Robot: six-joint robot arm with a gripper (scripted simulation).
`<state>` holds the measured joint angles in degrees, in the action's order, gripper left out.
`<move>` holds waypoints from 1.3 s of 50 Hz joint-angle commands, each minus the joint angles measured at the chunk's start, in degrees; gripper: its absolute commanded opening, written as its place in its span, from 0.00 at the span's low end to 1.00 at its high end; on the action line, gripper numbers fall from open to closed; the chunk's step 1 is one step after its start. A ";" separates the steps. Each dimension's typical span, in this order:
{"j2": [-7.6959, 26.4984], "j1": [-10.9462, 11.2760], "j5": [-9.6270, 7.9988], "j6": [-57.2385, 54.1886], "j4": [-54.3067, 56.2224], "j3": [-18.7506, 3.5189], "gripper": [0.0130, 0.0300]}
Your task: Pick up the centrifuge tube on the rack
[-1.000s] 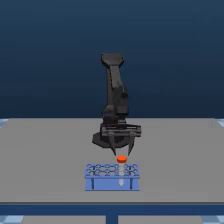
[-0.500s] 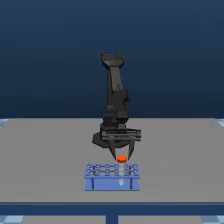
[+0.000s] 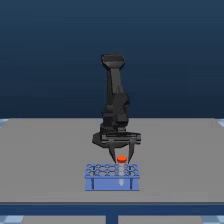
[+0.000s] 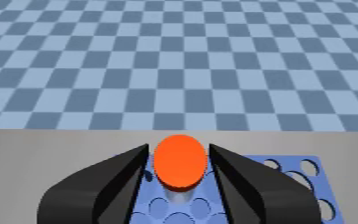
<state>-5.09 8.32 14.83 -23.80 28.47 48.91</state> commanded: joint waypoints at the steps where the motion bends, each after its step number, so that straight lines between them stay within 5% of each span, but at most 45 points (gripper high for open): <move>1: 0.10 0.00 0.62 0.75 -0.37 0.05 1.00; 10: 0.10 0.00 0.62 0.75 -0.37 0.05 1.00; 11: 0.10 0.00 0.62 0.75 -0.37 0.05 0.00; 40: -0.07 -0.02 0.35 0.27 0.08 -0.02 0.00; 65: -2.54 -0.02 -2.82 -8.40 8.51 -1.31 0.00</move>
<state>-7.39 8.30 12.81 -30.54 35.87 47.77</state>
